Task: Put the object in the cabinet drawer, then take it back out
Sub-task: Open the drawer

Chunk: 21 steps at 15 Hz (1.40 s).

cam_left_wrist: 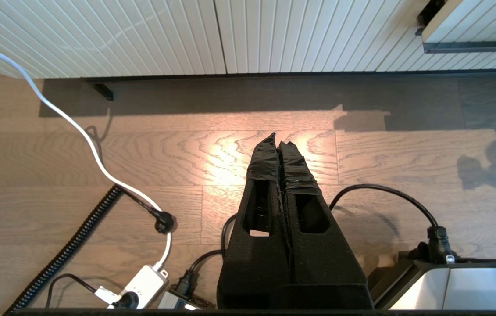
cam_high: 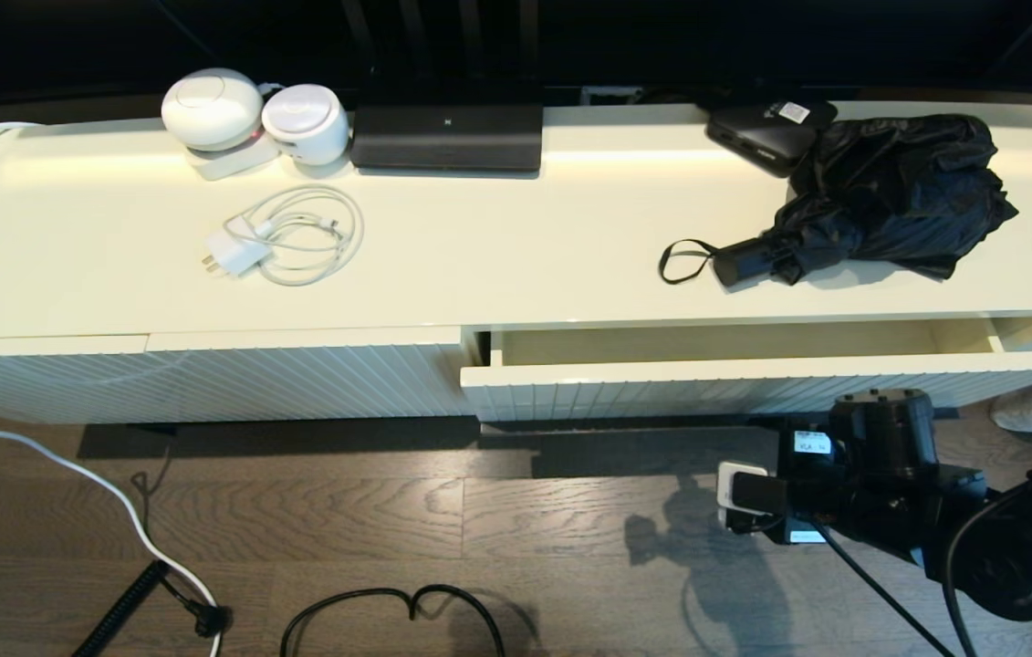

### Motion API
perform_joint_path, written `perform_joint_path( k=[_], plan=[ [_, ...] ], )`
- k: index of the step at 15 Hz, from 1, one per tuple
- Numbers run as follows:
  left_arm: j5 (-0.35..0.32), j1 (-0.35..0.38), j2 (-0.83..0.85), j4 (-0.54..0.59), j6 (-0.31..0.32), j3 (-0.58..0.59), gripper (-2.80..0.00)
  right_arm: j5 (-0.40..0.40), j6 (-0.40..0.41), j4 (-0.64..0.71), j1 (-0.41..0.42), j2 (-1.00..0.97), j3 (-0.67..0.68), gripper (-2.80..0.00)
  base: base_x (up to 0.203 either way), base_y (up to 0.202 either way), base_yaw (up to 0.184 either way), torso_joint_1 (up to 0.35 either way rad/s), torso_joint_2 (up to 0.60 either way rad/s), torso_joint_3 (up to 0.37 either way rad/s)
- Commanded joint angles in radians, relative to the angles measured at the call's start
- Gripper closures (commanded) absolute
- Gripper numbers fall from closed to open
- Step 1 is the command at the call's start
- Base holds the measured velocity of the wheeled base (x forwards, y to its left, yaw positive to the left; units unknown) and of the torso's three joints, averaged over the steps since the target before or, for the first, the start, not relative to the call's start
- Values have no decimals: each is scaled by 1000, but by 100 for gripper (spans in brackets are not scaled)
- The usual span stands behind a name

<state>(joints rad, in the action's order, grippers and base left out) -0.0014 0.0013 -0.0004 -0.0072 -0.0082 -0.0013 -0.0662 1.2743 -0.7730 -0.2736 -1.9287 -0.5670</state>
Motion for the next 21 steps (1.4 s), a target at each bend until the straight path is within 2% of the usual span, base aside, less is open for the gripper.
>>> perform_joint_path(
  k=[1, 11, 14, 15, 18, 21],
  plan=[
    [0, 0, -3, 0, 0, 0, 0, 0, 6, -9, 0, 20, 44, -280, 0, 0, 0, 0, 0, 0],
    [0, 0, -3, 0, -1, 0, 0, 8, -5, -3, -1, 193, 175, -280, 0, 0, 0, 0, 0, 0],
    [0, 0, -3, 0, -1, 0, 0, 7, -6, 54, -1, 308, 207, -280, 0, 0, 0, 0, 0, 0],
    [0, 0, -3, 0, 0, 0, 0, 7, -6, 76, -1, 350, 214, -7, 0, 0, 0, 0, 0, 0],
    [0, 0, -3, 0, -1, 0, 0, 5, -4, 198, -1, 499, 219, 0, 0, 0, 0, 0, 0, 0],
    [0, 0, -3, 0, -1, 0, 0, 5, -4, 417, -1, 721, 208, 0, 0, 0, 0, 0, 0, 0]
  ],
)
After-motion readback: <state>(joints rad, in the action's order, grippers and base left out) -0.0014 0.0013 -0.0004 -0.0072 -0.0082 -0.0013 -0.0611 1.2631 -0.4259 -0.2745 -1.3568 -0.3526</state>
